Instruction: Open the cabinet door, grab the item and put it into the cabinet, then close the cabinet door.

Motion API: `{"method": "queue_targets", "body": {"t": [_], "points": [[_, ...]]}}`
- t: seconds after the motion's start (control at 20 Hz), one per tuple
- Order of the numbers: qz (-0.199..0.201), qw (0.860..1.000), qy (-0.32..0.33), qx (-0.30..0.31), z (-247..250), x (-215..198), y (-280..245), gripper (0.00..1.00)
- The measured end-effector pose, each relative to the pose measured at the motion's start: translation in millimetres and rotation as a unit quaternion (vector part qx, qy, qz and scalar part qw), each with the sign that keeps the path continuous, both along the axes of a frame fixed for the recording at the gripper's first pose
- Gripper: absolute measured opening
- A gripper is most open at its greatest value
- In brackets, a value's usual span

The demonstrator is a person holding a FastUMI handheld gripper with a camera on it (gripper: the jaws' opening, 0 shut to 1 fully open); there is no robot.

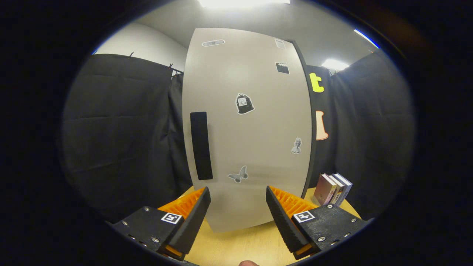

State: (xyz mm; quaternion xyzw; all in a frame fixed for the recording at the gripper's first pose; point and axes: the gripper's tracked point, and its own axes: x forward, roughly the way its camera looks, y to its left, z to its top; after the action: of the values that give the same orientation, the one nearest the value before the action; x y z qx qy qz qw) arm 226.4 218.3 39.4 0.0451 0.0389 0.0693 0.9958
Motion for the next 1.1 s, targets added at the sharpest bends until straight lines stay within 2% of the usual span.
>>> {"method": "queue_targets", "body": {"t": [1.1], "points": [[0.003,1.0,0.003,-0.004,-3.0,-24.5,19.6,0.94]]}}
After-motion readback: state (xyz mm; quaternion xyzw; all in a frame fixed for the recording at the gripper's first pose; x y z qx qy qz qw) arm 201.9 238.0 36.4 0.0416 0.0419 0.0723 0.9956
